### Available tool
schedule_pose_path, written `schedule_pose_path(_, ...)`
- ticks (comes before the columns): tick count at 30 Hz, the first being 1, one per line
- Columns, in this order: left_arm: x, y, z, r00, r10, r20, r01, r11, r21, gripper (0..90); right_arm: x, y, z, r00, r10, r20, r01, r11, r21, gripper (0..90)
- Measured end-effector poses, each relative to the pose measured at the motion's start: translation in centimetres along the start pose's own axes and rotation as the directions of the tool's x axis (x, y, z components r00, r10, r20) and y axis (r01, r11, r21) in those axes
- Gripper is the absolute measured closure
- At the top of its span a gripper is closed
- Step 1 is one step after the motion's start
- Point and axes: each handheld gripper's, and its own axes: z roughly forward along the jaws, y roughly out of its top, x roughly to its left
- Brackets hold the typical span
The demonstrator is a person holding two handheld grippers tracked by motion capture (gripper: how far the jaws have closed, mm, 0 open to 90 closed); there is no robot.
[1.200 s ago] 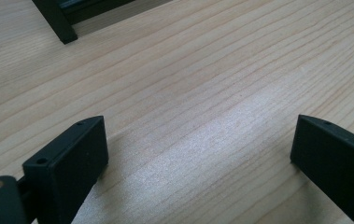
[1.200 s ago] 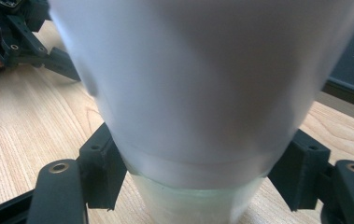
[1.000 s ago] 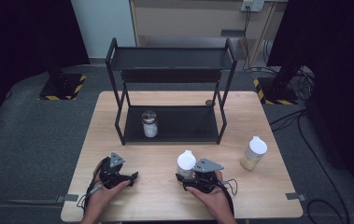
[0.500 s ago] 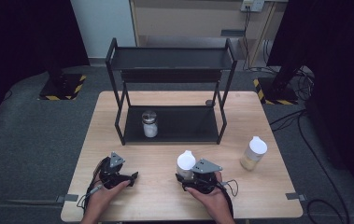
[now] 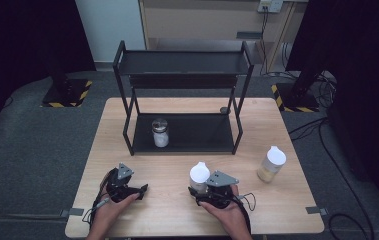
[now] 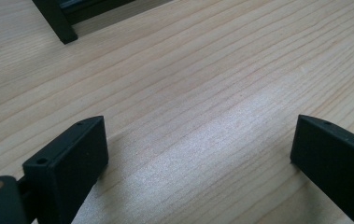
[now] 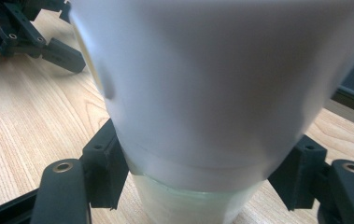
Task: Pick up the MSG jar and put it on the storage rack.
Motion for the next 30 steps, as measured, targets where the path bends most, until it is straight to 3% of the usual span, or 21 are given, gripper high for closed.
schedule_pose_path(10, 0.0, 0.0, 0.0, 1.0, -0.001, 0.0, 0.001, 1.0, 0.0, 3.0, -0.3, 0.1, -0.1, 0.9997, 0.023, 0.004, -0.023, 1.0, -0.012, 31.4)
schedule_pose_path(30, 0.0, 0.0, 0.0, 1.0, 0.0, 0.0, 0.0, 1.0, 0.0, 3.0, -0.8, 2.1, 1.0, 0.9997, 0.012, -0.022, -0.012, 1.0, -0.007, 31.4)
